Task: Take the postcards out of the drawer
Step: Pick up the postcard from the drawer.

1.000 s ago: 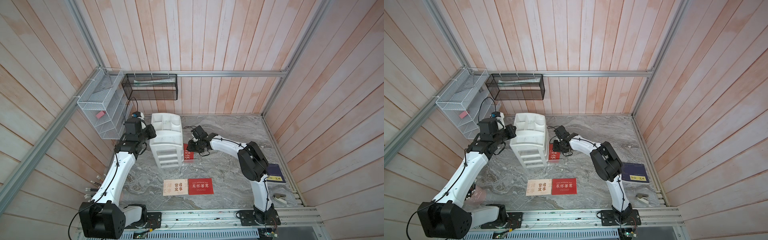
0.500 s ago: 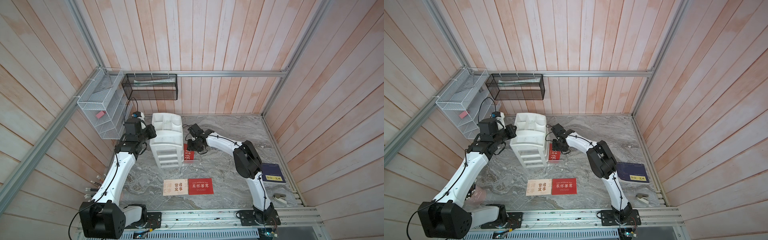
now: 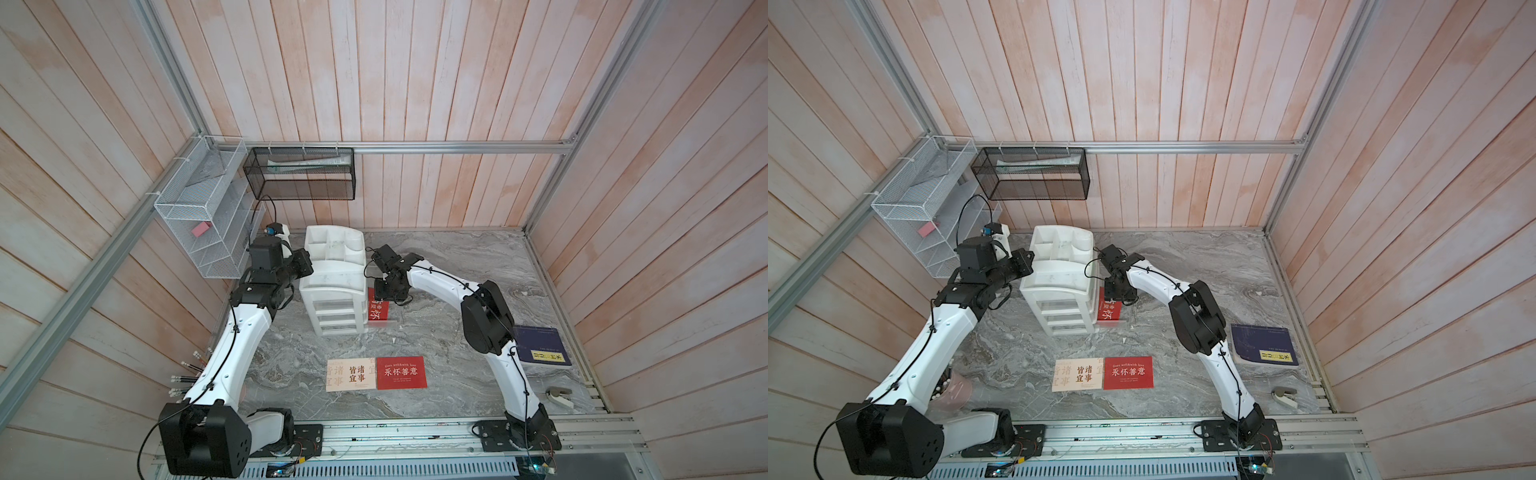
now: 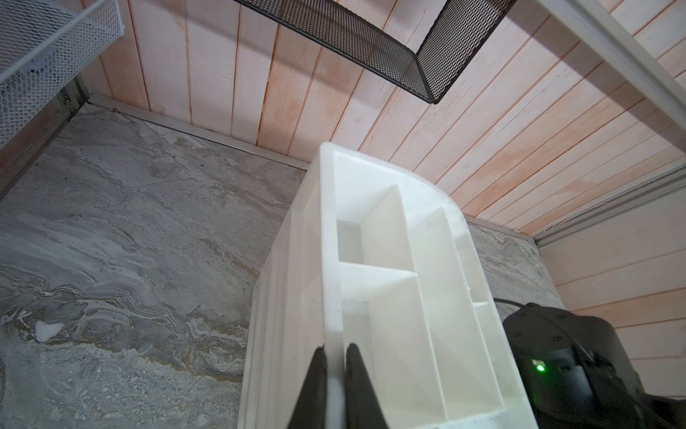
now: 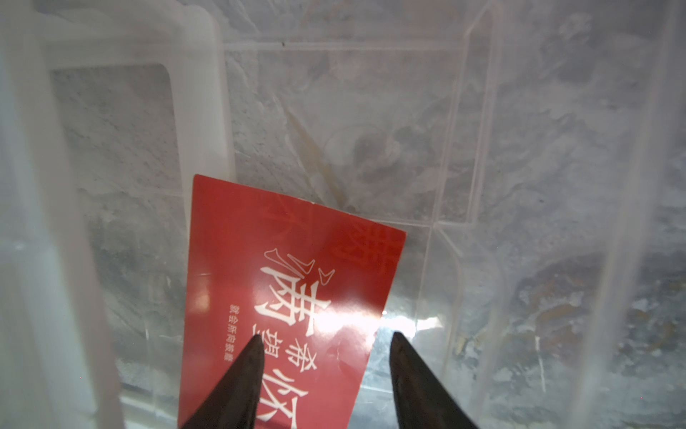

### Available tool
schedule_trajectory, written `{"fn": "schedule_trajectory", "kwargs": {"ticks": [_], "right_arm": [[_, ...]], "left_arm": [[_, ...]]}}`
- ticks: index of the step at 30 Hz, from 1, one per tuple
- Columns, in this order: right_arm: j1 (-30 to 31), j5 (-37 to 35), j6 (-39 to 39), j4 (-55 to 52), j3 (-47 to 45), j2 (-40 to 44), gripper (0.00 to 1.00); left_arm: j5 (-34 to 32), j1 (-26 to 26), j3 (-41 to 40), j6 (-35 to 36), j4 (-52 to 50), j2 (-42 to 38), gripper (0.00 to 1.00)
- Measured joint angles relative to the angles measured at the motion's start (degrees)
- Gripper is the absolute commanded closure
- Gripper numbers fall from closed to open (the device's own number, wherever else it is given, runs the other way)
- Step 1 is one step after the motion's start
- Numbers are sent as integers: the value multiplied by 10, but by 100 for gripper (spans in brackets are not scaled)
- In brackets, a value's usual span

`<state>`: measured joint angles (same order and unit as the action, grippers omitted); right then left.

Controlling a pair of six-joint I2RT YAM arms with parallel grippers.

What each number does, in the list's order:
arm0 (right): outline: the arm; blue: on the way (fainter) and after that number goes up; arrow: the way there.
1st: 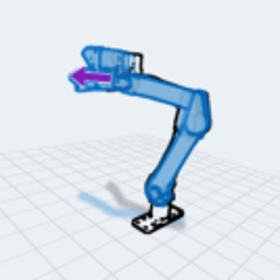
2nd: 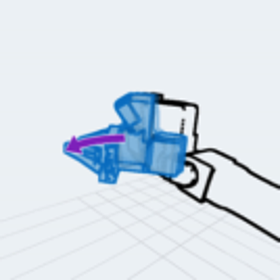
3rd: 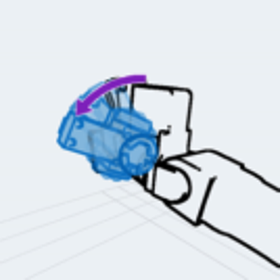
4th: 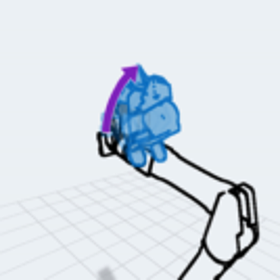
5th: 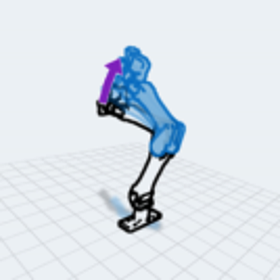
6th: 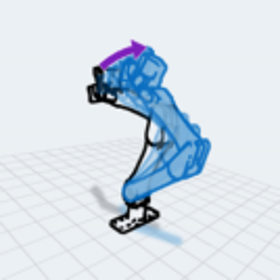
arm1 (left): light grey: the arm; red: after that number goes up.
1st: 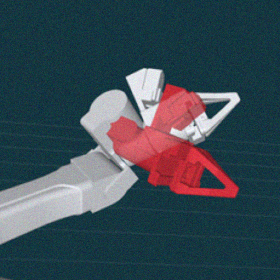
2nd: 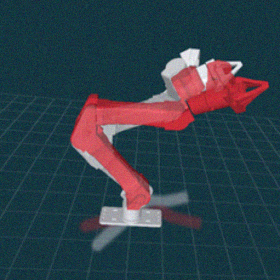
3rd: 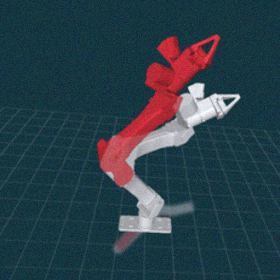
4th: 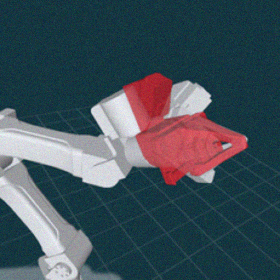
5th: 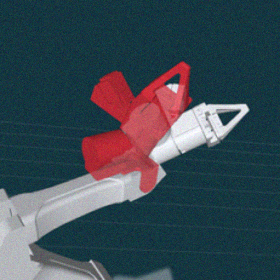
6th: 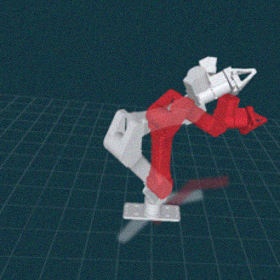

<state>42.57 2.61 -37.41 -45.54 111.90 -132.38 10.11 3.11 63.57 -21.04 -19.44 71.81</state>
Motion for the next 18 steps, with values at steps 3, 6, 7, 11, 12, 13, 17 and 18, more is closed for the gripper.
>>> {"fn": "schedule_trajectory", "kwargs": {"ticks": [3, 6, 7, 11, 12, 13, 17, 18], "right_arm": [[0, 7, 5, -5, 6, -7, 44], [0, 19, 11, -10, 17, -19, 44], [0, 24, 13, -11, 21, -24, 44], [0, 34, 19, -16, 28, -29, 44], [0, 35, 21, -17, 29, -29, 44], [0, 37, 23, -19, 30, -30, 44], [-1, 49, 29, -15, 27, -30, 44], [-1, 55, 30, -6, 21, -29, 44]], "left_arm": [[1, 0, -1, 0, 2, 0, 100], [1, 0, -2, 0, 3, 0, 100], [1, 0, -2, 0, 3, 0, 100], [2, 0, -3, 1, 6, 0, 100], [2, 0, -3, 1, 7, 0, 100], [2, 0, -3, 1, 7, 0, 100], [2, 0, -3, 1, 7, 0, 100], [2, 0, -3, 2, 7, 0, 100]]}}
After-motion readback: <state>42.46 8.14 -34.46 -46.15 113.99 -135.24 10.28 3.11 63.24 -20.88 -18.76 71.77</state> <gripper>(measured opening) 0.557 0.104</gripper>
